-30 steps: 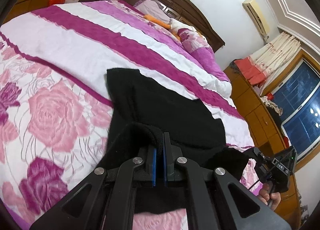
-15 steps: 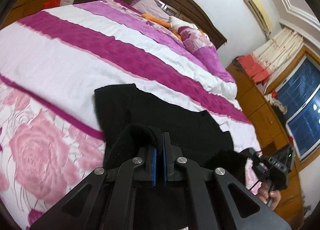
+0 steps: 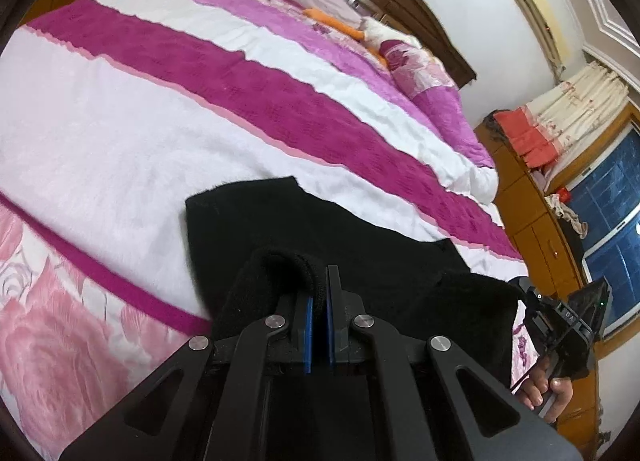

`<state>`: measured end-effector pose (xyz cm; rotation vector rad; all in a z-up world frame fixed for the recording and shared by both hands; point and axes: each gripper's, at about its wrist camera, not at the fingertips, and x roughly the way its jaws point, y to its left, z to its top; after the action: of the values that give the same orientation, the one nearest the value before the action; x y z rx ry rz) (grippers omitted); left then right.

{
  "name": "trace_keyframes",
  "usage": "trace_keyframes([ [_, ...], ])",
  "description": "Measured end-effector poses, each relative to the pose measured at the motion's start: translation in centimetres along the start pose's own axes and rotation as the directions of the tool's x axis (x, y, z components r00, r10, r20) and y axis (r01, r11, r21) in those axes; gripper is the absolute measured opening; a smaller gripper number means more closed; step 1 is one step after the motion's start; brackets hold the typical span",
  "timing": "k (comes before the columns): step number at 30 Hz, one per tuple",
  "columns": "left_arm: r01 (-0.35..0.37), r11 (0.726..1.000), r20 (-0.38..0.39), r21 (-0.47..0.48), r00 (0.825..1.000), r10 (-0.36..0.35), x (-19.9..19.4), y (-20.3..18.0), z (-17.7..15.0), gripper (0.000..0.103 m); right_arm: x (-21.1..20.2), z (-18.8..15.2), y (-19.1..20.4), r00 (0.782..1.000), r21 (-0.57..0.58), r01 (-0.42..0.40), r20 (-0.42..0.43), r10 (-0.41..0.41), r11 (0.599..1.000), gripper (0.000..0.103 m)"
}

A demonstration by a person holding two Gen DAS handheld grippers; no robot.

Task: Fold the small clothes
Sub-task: 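Lower the held black cardigan onto the quilt with both grippers, then open both grippers and release the cardigan onto the quilt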

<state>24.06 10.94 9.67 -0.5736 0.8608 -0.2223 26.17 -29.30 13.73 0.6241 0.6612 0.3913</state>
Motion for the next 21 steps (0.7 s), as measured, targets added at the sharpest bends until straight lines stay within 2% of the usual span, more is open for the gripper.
trace_keyframes([
  [9,-0.034,0.999,-0.037,0.032,0.999,0.036,2.8,-0.3,3.1,0.001,4.1,1.1,-1.7,0.994,0.031,0.074,-0.077,-0.072,0.997,0.005],
  [12,-0.073,0.995,-0.046,0.070,0.996,0.076,3.6,-0.8,3.9,0.001,5.1,0.9,-2.7,0.991,0.070,0.091,-0.102,-0.083,0.993,0.006],
  [14,-0.124,0.989,-0.068,0.083,0.989,0.130,4.3,-0.8,4.3,0.001,5.8,0.9,-3.3,0.989,0.088,0.101,-0.117,-0.090,0.991,0.006],
  [21,-0.167,0.982,-0.047,0.091,0.984,0.172,5.0,-0.6,5.3,0.001,6.7,1.3,-3.2,0.989,0.082,0.112,-0.108,-0.103,0.990,0.006],
])
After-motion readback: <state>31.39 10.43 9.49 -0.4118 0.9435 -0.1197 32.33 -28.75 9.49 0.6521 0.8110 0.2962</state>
